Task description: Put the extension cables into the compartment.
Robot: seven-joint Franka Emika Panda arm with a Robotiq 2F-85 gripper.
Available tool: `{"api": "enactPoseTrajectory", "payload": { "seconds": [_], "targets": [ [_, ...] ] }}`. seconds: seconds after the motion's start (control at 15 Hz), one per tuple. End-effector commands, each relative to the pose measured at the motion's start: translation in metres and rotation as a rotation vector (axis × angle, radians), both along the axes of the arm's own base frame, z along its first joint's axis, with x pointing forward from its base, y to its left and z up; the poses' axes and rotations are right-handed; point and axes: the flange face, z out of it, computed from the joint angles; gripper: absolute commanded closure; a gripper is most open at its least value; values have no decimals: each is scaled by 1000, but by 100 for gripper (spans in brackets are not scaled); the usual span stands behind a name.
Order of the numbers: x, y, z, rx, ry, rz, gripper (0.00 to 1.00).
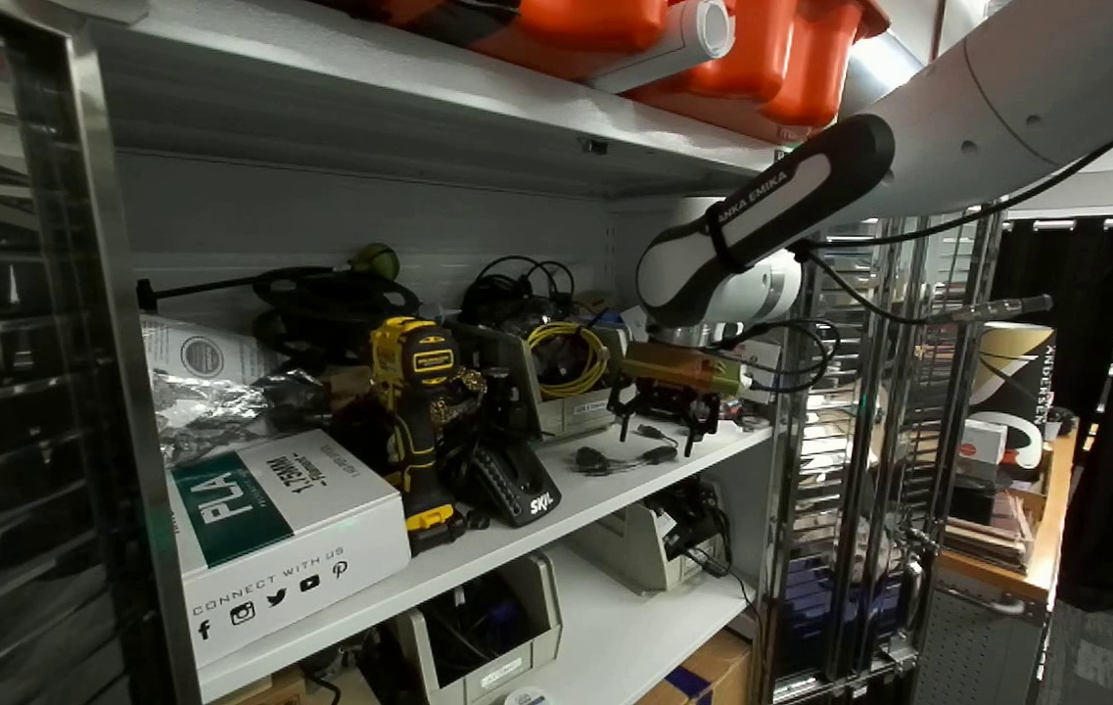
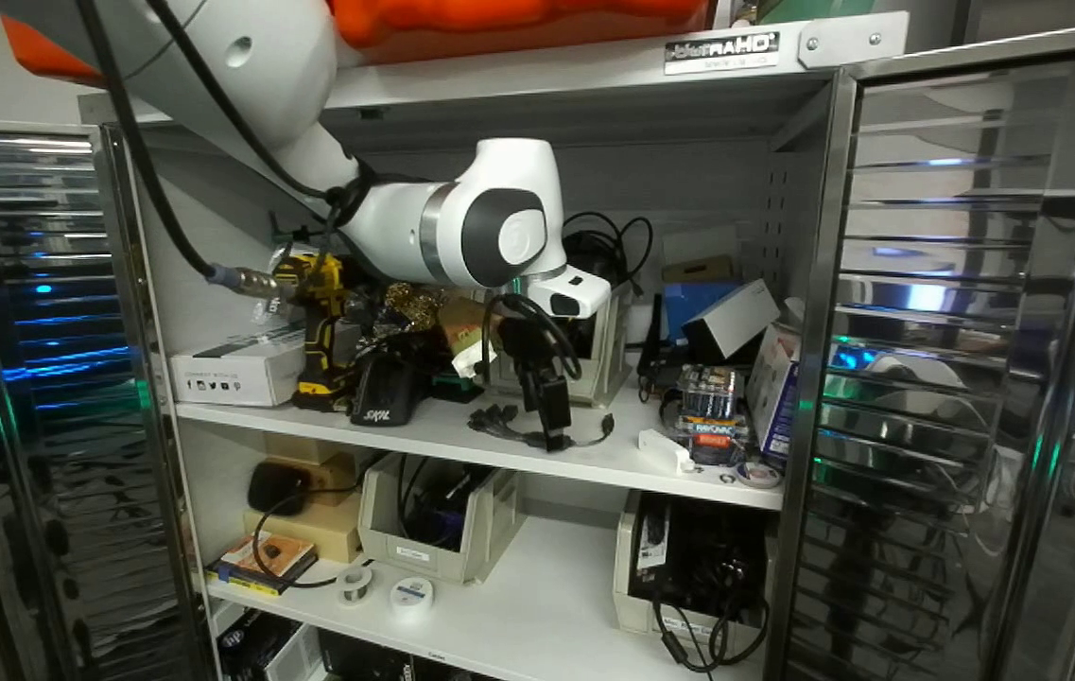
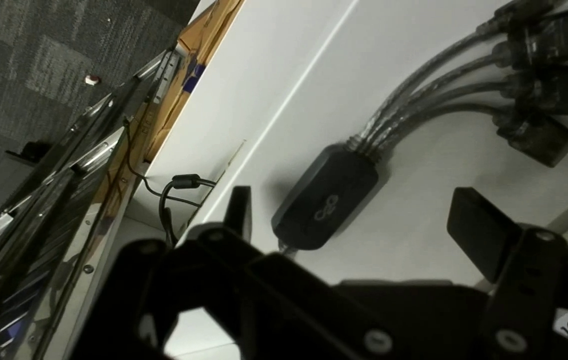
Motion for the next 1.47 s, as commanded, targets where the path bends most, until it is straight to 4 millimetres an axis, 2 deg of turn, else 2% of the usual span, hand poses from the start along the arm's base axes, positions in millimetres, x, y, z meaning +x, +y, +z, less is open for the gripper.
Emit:
{"api": "enactPoseTrajectory", "payload": {
  "seconds": [0.0, 0.53, 0.67, 1.2, 1.4],
  "targets": [
    [11, 1, 6, -3, 11, -25, 0],
    [17, -5, -7, -5, 67, -40, 0],
    [18, -5, -4, -5, 72, -39, 26],
    [13, -7, 0, -15, 121, -31, 88],
    [6, -6, 4, -27, 120, -25, 86]
  ]
}}
